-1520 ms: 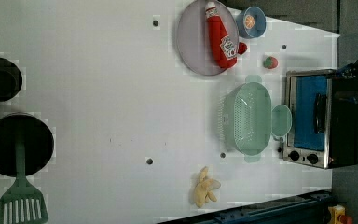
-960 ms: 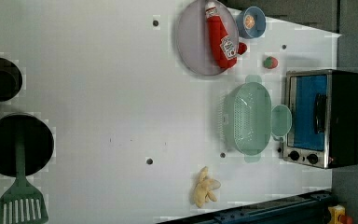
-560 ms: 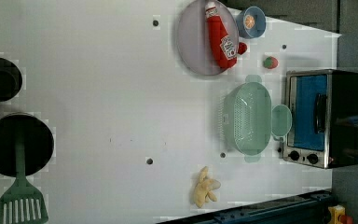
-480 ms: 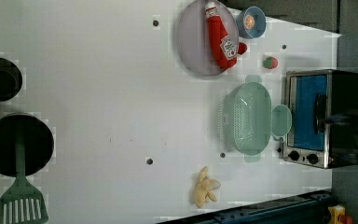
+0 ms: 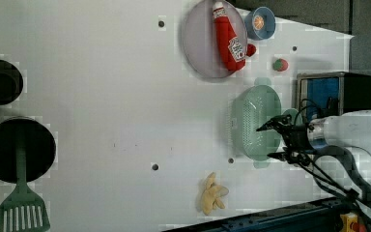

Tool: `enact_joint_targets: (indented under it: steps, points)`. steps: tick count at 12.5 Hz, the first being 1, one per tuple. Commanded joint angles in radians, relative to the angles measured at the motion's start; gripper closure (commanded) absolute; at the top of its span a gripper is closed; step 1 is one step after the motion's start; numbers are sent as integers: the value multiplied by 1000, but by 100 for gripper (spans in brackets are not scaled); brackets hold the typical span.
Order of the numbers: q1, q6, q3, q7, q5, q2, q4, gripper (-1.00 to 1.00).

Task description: Drag strainer right to left.

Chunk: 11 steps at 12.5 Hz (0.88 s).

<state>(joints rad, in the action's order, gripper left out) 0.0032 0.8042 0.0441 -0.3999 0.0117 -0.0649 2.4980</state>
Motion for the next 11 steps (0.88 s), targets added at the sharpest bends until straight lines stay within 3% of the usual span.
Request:
enact_joint_targets:
  steps: [1, 5, 11]
  points:
    - [-7, 126, -13, -138, 17, -29, -34, -100]
    - [15, 329, -54, -381, 15, -183, -18, -100]
    - [48, 441, -81, -403, 16, -299, -18, -100]
